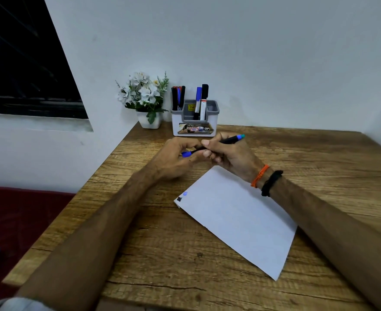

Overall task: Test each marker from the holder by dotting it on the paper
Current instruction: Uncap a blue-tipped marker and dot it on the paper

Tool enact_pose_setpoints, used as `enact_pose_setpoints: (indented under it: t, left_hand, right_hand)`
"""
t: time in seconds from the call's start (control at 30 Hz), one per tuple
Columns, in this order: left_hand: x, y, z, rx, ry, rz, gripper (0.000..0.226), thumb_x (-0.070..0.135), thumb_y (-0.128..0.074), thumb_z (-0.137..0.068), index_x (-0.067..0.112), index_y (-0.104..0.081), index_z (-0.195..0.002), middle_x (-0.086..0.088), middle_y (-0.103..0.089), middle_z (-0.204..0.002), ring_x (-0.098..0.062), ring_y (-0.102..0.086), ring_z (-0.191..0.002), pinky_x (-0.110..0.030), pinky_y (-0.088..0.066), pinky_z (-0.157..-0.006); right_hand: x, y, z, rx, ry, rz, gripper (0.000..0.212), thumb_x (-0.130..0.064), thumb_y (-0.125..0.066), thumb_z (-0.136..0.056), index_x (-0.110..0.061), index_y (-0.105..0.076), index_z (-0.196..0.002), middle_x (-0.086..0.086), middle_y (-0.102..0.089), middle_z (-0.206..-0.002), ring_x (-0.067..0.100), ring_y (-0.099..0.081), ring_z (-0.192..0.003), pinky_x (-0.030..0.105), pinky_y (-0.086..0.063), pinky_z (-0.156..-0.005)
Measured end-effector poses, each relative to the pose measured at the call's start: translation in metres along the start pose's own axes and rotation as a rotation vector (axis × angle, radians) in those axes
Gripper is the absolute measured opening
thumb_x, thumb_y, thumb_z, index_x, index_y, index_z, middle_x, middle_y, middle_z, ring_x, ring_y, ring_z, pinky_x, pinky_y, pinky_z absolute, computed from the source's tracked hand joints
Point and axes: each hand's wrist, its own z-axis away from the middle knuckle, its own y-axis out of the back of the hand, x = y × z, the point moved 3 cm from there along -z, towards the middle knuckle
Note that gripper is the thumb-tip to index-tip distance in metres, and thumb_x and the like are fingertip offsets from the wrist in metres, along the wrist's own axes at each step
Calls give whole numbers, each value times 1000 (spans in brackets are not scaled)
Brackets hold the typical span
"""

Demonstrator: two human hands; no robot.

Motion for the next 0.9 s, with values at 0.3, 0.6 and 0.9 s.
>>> enact_pose_setpoints:
  t: [0.3, 0.6, 0.9]
  left_hand:
    - [-11, 7, 7, -182, 202, -104, 12, 38, -78, -76, 38, -74, -88, 32, -66, -75, 13, -58, -78, -6, -39, -69]
    - [-12, 3, 6, -269, 178, -160, 31, 27, -75, -81, 54, -69, -69, 26, -68, -72, -3, -59, -75, -32, -47, -77]
    - [-12, 2, 4, -270, 179, -218, 25, 14, -74, -79, 33, -76, -94, 21, -70, -85, -2, -63, -82, -42, -54, -86]
  right_hand:
    - [-10, 3, 13, 102, -9, 49, 17, -9, -67, -86, -12, -59, -72, 1, -57, -53, 11, -47, -41, 19, -36, -41]
    - [-1, -13, 37, -162, -173, 8, 32, -17, -50, -77, 0, -73, -89, 14, -71, -70, 18, -66, -57, 22, -49, -47]
    - [-1, -22, 46, -135, -108, 203, 11, 5, -61, -90, 8, -71, -93, 15, -68, -71, 15, -64, -55, 21, -52, -49]
